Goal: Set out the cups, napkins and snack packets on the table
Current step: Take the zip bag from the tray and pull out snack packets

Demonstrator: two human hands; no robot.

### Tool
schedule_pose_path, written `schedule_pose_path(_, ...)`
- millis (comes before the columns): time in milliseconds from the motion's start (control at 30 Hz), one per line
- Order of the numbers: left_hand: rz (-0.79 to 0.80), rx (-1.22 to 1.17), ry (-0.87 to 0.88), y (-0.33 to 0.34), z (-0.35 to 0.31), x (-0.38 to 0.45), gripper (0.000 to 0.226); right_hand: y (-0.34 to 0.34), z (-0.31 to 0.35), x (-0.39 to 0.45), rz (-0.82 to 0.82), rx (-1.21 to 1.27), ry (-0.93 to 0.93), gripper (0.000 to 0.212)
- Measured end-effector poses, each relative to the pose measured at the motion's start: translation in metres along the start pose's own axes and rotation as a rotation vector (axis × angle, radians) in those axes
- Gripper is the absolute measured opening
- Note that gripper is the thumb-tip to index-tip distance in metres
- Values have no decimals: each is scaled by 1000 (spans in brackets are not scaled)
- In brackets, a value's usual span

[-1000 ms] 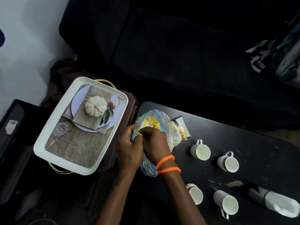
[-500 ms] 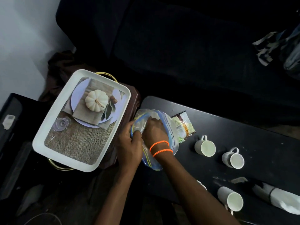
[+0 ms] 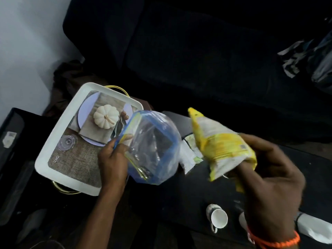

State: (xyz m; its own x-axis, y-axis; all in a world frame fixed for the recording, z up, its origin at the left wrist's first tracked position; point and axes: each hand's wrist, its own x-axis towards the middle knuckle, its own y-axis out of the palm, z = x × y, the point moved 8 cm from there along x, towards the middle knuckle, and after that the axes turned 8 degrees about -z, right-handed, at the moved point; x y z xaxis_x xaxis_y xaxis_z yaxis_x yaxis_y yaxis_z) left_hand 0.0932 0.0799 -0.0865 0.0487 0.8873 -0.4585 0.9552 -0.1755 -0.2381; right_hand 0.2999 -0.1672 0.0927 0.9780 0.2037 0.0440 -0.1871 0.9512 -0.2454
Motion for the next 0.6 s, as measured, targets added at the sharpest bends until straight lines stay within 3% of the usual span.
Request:
schedule_pose_path(67, -30, -25, 3, -13, -5, 1, 36, -8, -27, 12, -88, 0, -23, 34)
schedule_pose_path(167, -70, -79, -2, -26, -13, -2, 33, 4, -98, 21, -147, -228, -90, 35)
schedule_pose_path(267, -41, -123, -26, -21, -17, -14, 32, 40, -171, 11, 95, -577, -127, 39)
schedule_pose_path(367, 42, -115, -11, -6, -17, -26, 31, 55, -206, -4, 321, -761, -97, 50)
schedule_pose_path(433, 41, -112, 4, 3, -15, -32, 31, 41, -196, -4, 217, -726, -128, 48)
schedule_pose_path(500, 41, -113, 28, 13, -14, -39, 36, 14, -174, -3, -4, -583, -91, 41)
schedule_pose_path(567, 104, -133, -5, 32, -11, -49, 34, -11, -162, -3, -93, -324, 111, 47)
schedule_pose_path(600, 176, -172, -72, 46, -8, -56, 34, -14, -163, -4, -29, -167, 267, 61)
